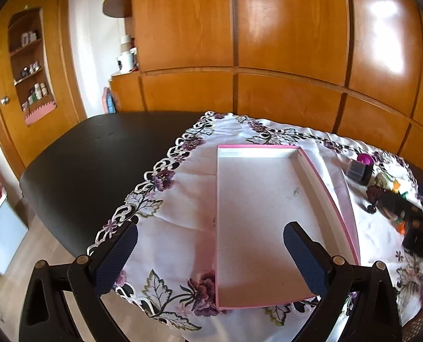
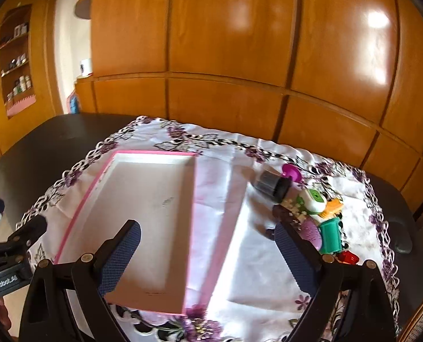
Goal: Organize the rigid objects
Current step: 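Move both tools from the tray toward the toy cluster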
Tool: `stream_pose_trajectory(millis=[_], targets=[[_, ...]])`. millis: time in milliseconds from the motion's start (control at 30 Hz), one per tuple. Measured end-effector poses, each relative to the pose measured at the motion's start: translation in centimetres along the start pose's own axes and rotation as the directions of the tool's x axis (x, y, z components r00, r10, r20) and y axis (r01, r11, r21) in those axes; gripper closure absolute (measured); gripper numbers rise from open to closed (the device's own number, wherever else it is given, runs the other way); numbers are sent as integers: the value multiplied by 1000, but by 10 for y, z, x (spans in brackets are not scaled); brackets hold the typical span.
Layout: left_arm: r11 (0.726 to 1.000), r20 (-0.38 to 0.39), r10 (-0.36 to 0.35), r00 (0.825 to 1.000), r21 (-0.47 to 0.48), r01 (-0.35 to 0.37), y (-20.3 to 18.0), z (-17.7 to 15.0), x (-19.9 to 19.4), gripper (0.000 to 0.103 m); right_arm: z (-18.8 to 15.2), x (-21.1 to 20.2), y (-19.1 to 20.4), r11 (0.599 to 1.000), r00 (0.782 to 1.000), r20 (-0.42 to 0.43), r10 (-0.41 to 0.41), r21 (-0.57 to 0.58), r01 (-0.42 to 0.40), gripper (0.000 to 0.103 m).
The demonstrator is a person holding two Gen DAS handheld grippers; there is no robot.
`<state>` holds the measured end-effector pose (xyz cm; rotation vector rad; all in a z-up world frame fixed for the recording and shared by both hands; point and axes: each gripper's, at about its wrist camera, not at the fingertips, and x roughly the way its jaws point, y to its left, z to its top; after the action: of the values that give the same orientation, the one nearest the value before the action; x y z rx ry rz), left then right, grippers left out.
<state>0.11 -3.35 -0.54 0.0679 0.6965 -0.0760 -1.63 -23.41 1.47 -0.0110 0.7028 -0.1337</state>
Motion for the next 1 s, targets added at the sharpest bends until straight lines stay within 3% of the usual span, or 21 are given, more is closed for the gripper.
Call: stream_pose_trajectory(millis=[567, 1000], targets=[[991, -7, -60, 998, 121, 61, -35, 3, 1, 0, 8, 8, -89, 992, 998, -26, -57, 108, 60, 7], [970, -49, -115, 992, 209, 123, -69, 4, 6, 0, 15, 24, -208, 954, 981, 4, -192, 233, 186, 6]])
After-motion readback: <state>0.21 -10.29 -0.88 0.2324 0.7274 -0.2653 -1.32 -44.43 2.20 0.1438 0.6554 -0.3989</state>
